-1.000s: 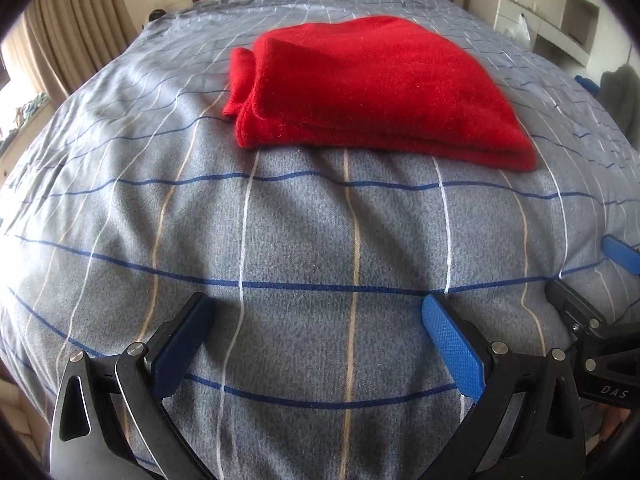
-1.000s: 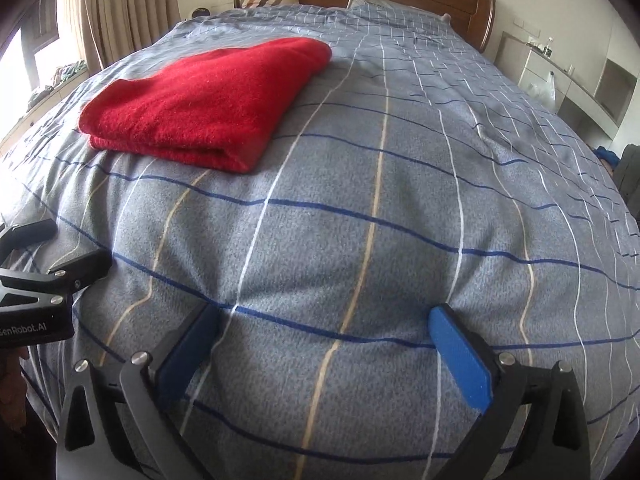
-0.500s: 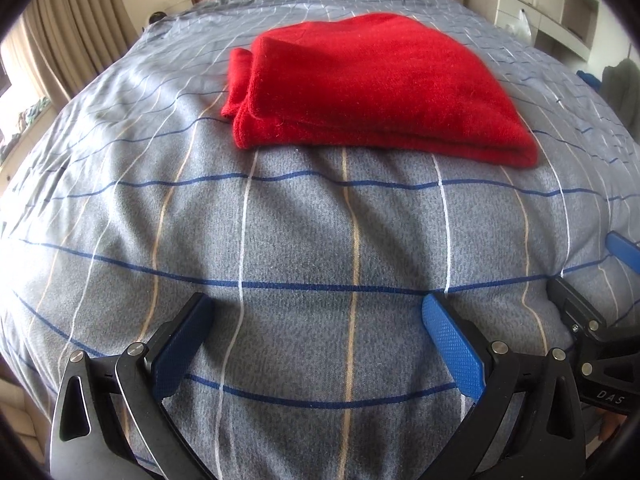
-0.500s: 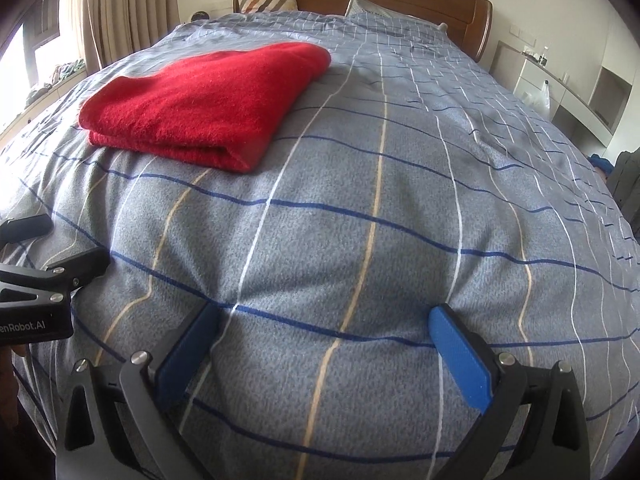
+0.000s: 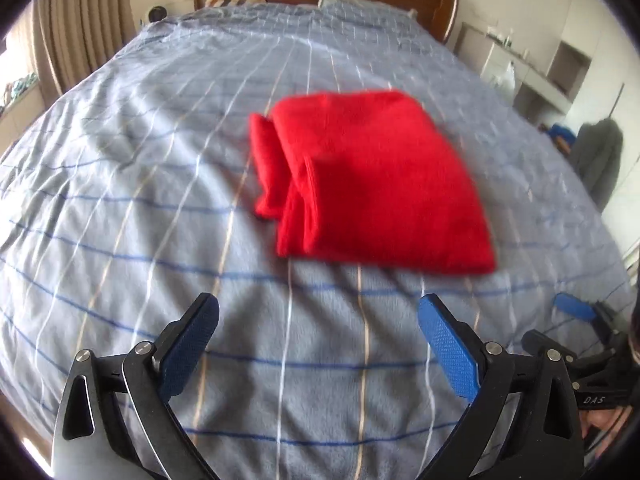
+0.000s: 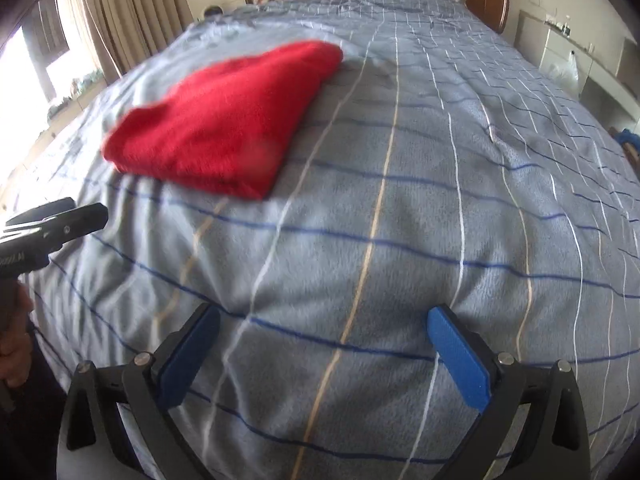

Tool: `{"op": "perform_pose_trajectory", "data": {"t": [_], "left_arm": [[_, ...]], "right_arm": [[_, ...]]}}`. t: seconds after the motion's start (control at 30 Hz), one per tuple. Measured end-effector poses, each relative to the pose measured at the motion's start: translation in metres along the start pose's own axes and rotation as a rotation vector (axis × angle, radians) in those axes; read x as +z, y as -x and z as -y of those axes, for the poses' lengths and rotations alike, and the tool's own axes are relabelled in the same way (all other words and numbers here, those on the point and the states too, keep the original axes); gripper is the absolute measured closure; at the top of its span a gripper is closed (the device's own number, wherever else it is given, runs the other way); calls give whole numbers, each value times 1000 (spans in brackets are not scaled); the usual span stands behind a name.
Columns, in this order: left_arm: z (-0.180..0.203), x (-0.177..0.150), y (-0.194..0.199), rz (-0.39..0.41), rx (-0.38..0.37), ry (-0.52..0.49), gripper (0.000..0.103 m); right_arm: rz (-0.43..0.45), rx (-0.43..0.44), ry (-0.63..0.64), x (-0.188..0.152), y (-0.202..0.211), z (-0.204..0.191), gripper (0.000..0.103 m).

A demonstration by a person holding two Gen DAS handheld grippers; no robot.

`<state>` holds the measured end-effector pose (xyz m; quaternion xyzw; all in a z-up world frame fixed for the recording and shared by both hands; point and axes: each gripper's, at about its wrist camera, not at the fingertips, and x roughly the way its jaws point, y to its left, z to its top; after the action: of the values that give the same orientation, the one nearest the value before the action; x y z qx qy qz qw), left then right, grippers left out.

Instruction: Fold small clothes

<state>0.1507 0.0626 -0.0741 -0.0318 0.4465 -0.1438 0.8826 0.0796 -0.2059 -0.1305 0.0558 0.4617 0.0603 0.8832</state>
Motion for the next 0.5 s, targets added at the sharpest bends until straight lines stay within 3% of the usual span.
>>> {"op": "perform_pose_trajectory", "data": {"t": [0.07,0.13,0.23,0.33,0.47,0.5], "left_arm": [[-18,33,-5,-6,-67,57,0],[-32,59,-29,-62,-90,98,1],[-43,76,-69,-154,-62,147,1],[-46,81,-93,-221,-119,166,1],[-40,83,-114,-260,-51,97,1],[-37,82,-117,-261,-47,88,0]], "right_arm": [[84,84,-51,30,16,12,1],[119,217,-102,68,17,23,1],[66,430,-232,121,-22,39,2],[-3,463,-320,150,-72,48,13],[-136,620,-462,159,-131,47,21],[-154,617,-481,157,-141,44,31]]}}
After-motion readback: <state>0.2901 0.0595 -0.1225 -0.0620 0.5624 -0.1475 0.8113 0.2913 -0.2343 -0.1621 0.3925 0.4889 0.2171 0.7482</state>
